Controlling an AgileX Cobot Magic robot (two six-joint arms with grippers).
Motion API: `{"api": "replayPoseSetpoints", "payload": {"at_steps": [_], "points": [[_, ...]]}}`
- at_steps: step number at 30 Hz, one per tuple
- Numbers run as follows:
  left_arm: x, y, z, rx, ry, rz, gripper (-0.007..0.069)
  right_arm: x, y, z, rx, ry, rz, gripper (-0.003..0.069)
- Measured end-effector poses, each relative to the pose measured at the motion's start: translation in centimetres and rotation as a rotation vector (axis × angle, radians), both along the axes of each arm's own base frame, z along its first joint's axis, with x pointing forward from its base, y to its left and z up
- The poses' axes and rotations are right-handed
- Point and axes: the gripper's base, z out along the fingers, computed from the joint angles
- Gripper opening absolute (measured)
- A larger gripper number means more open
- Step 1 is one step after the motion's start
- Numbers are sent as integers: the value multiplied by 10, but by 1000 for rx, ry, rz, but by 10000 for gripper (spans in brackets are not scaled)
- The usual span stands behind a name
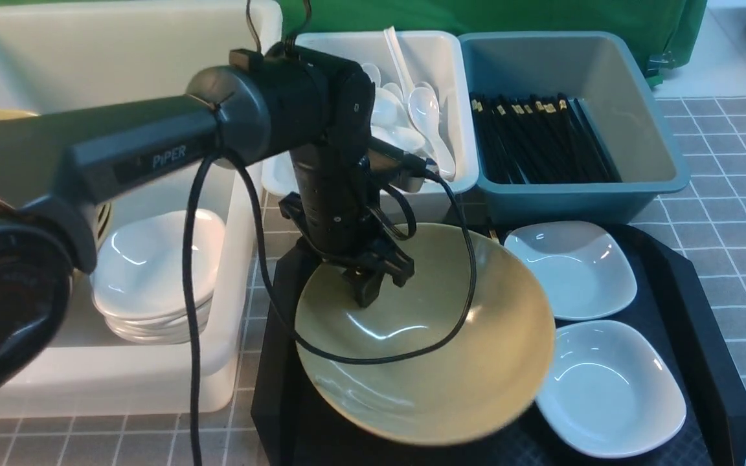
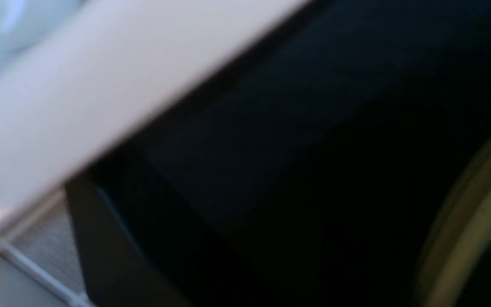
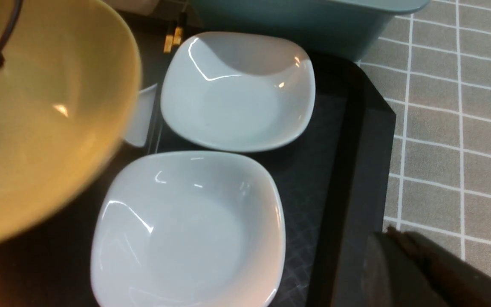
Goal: On grey table put chopsticks spoon bowls plates into blue grey white boxes.
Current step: 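Grasp the large bowl on the tray by its rim, then place the tan bowl onto the bowl stack in the left bin with the left gripper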
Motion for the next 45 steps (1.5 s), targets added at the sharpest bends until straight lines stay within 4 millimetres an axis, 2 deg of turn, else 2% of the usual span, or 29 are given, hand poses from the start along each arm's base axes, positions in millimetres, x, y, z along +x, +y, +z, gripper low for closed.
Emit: {"api": "replayPoseSetpoints", "payload": {"at_steps": [1,2,3,4,5,7,10,13,14,15,18,20,21,22,23,24,25,27,28,29,34,38,39,42,45], "points": [[0,0,1,-2,-3,-2,160,0,0,0,0,0,0,36],[-4,1,13,-29,3,-11,104,0,0,0,0,0,0,36],[-6,1,17,-42,5,-15,88,0,0,0,1,0,0,37],[-9,1,27,-68,-4,-26,54,0,0,0,1,0,0,37],[-14,4,45,-110,-35,-44,18,0,0,0,1,0,0,37],[-20,12,72,-191,-69,-49,8,0,0,0,1,0,0,39],[-24,40,111,-272,-155,-48,8,0,0,0,3,0,-1,40],[-33,86,161,-402,-269,32,6,0,0,0,5,0,-2,41],[-38,113,182,-446,-327,94,6,0,0,0,5,0,-2,42],[-40,121,187,-456,-344,114,6,0,0,0,5,0,-2,42],[-52,183,216,-461,-463,293,4,0,0,0,5,0,-2,43],[-64,250,229,-411,-563,542,4,0,0,0,5,0,-2,43],[-64,250,228,-412,-560,546,4,0,0,0,5,0,-2,43],[-73,293,226,-375,-601,732,4,0,0,0,5,0,-2,43],[-74,297,226,-374,-603,757,4,0,0,0,5,0,-2,43],[-81,335,215,-343,-625,930,4,0,0,0,8,1,-4,43],[-83,344,213,-333,-634,967,4,0,0,0,8,1,-4,45],[-89,370,195,-290,-629,1079,6,0,0,0,19,3,-12,45],[-90,376,185,-279,-615,1109,10,0,1,0,22,4,-10,45],[-89,381,174,-265,-606,1131,18,0,1,0,23,4,-9,45],[-81,389,146,-238,-577,1158,93,0,1,0,23,5,-6,45],[-74,399,132,-183,-570,1163,233,0,2,0,23,6,-2,45],[-73,400,128,-179,-556,1167,306,-1,3,-2,24,10,6,45],[-77,398,133,-182,-540,1188,452,-3,3,-12,38,45,3,55],[-84,392,154,-196,-574,1197,533,-5,4,-17,55,74,-7,92]]}}
